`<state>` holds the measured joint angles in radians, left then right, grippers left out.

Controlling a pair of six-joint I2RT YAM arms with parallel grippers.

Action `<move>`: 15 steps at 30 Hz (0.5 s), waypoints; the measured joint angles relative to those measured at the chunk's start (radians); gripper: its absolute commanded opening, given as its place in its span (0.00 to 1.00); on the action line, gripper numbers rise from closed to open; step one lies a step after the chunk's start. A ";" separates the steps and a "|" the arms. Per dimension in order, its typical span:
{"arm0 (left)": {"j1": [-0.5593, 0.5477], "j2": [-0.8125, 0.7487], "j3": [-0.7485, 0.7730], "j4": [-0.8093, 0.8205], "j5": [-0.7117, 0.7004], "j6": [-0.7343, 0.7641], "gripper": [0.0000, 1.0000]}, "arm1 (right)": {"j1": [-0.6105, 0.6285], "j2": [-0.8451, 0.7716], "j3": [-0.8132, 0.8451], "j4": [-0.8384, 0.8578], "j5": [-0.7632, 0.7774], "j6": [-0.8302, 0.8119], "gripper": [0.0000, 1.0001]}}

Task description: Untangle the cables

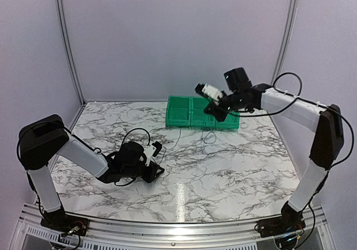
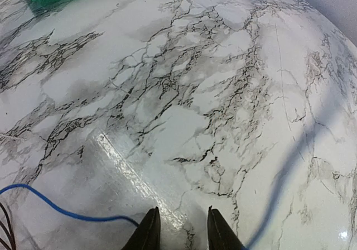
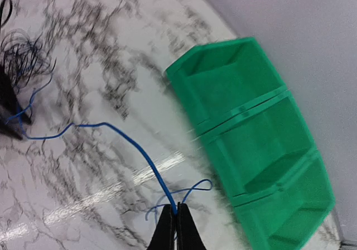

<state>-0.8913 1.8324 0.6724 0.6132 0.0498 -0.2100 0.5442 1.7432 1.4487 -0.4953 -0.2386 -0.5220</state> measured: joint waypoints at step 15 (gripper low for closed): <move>0.000 -0.031 -0.001 -0.011 -0.017 0.009 0.48 | -0.101 -0.086 0.201 0.023 0.003 0.023 0.00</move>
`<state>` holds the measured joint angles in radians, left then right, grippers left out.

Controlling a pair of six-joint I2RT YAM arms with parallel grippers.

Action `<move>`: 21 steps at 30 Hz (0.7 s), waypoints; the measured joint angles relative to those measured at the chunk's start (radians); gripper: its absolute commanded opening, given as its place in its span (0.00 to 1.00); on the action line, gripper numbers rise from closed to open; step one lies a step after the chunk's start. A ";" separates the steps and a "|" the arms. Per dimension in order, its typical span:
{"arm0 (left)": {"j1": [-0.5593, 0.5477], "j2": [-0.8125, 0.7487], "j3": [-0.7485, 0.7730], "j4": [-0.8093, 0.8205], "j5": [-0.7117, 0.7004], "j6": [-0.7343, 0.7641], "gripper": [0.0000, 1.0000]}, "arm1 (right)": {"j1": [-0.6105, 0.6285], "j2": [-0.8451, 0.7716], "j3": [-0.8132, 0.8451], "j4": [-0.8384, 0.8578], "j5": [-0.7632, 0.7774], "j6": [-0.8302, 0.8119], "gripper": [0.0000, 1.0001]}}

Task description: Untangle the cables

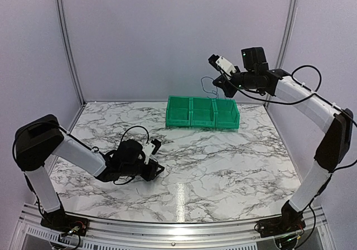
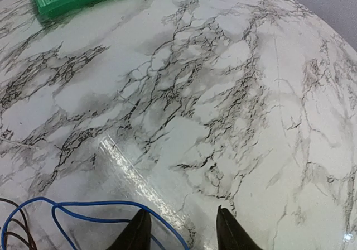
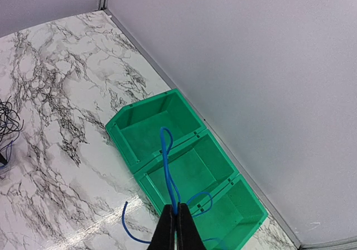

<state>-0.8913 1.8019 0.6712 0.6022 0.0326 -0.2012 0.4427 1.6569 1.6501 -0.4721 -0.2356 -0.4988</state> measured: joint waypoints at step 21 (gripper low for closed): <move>0.000 -0.558 0.239 -0.211 -0.263 0.027 0.86 | -0.005 0.215 0.255 -0.002 -0.072 0.048 0.00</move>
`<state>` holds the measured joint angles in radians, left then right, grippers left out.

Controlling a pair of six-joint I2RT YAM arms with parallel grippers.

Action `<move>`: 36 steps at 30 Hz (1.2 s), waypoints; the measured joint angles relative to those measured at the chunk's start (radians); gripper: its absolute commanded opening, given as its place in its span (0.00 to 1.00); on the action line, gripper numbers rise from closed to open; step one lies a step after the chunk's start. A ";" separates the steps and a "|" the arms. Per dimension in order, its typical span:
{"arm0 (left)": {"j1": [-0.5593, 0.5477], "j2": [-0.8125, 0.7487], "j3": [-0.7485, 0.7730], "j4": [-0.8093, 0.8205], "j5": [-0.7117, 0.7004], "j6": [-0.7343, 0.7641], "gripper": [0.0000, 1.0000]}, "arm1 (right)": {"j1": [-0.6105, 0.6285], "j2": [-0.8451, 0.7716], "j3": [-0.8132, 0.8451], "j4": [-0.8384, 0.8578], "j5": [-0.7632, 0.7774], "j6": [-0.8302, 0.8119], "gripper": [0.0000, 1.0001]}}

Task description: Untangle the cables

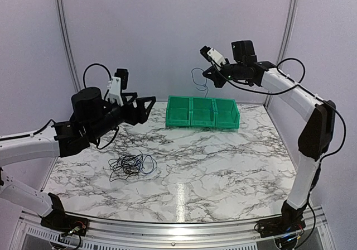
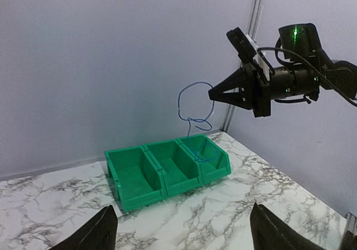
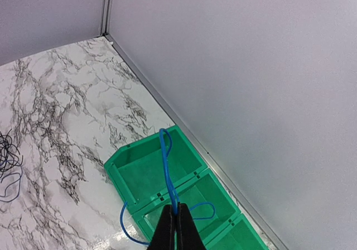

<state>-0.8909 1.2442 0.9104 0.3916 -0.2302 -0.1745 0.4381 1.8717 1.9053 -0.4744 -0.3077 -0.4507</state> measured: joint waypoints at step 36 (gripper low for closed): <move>0.059 0.029 -0.047 -0.086 -0.288 0.232 0.91 | 0.099 0.493 0.297 0.188 0.108 -0.012 0.00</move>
<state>-0.8322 1.2728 0.8635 0.3058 -0.5182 0.0578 0.5373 2.3646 2.2024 -0.2867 -0.1997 -0.4629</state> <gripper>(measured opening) 0.909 0.021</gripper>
